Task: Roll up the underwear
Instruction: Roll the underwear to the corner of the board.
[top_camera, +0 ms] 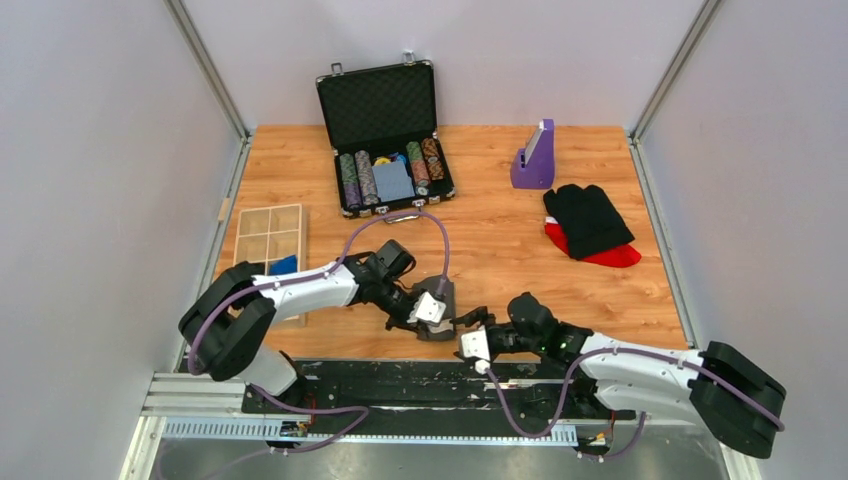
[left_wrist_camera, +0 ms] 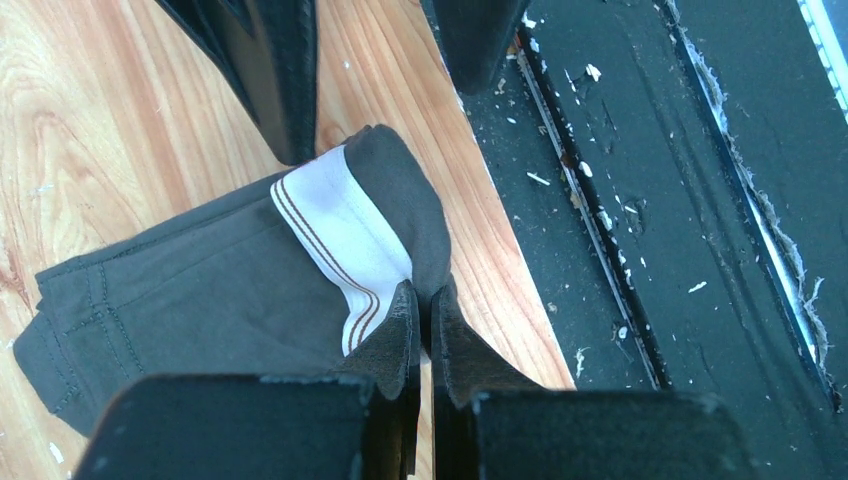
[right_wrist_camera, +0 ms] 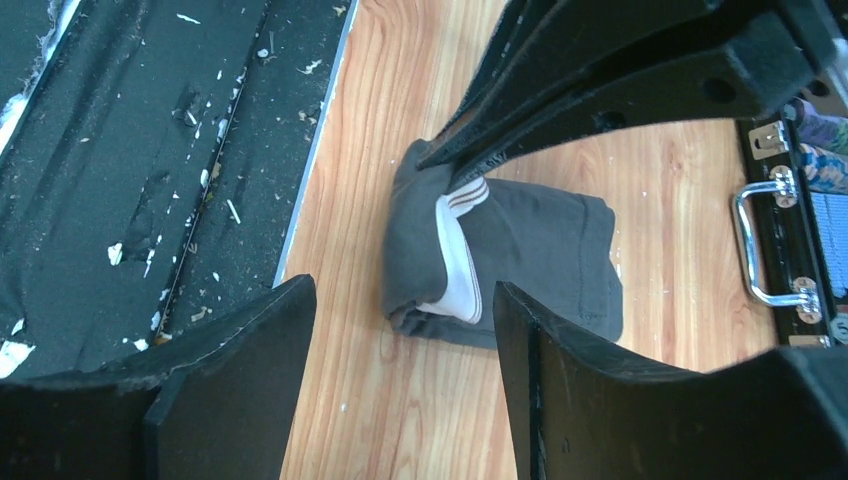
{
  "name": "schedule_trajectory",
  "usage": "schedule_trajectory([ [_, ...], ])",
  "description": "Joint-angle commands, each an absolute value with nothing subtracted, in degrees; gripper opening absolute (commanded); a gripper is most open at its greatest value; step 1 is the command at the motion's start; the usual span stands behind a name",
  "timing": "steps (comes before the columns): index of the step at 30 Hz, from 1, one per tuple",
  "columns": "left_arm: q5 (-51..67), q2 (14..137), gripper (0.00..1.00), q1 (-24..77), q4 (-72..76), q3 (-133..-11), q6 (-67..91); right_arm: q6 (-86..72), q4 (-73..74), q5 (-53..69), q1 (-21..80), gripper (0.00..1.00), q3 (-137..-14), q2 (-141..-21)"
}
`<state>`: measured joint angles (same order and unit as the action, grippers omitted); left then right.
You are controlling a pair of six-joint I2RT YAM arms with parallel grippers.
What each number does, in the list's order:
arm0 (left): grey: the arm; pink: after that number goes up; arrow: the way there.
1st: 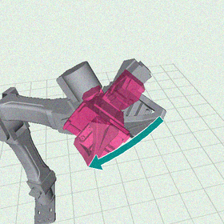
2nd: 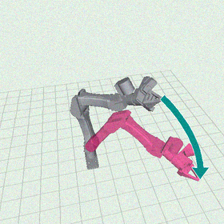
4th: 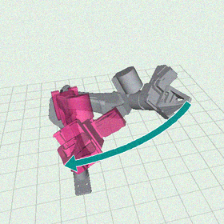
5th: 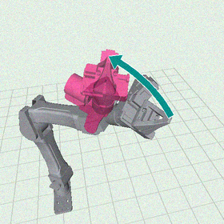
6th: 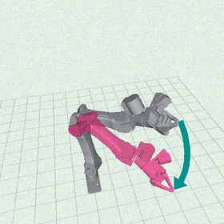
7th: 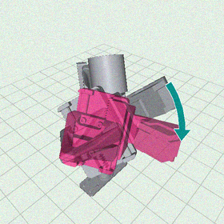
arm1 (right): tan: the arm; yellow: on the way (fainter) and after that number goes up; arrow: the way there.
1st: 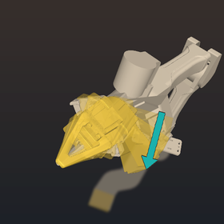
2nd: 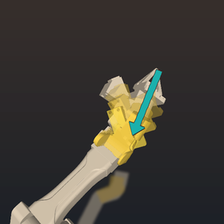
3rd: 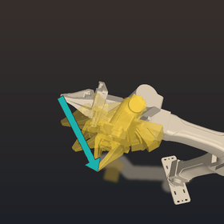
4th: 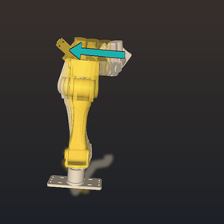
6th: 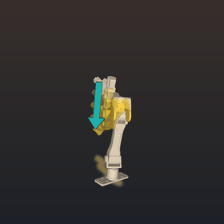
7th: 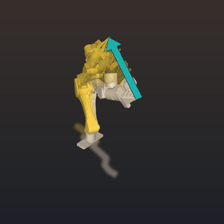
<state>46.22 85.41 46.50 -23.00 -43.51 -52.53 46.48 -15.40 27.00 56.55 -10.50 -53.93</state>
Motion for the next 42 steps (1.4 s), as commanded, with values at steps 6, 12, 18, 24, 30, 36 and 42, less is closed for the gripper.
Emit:
schedule_trajectory([
  [6,51.0,87.0,0.00,44.7,-24.7,-46.8,-52.0,43.1,-24.2,30.0,55.7,0.62,-12.9,-61.6],
  [12,52.5,87.9,0.00,44.2,-25.3,-47.5,-51.8,43.1,-25.6,29.5,54.8,0.56,-13.5,-64.8],
  [18,54.0,89.2,0.00,43.2,-25.4,-48.8,-50.9,43.8,-25.4,29.7,54.0,0.40,-15.3,-69.1],
  [24,56.6,91.2,0.00,39.6,-27.4,-50.4,-47.7,41.1,-16.0,30.3,52.3,0.15,-20.5,-71.7],
  [30,63.2,94.3,0.00,35.8,-33.2,-55.8,-39.8,33.6,-0.7,39.5,47.3,0.02,-29.3,-74.3],
  [36,63.7,98.4,0.00,33.7,-37.4,-61.0,-33.1,28.6,8.3,48.7,44.2,0.01,-35.8,-79.8],
  [42,65.5,103.6,0.00,30.4,-49.5,-67.4,-33.8,25.7,9.2,51.7,42.3,0.00,-37.3,-82.9],
])
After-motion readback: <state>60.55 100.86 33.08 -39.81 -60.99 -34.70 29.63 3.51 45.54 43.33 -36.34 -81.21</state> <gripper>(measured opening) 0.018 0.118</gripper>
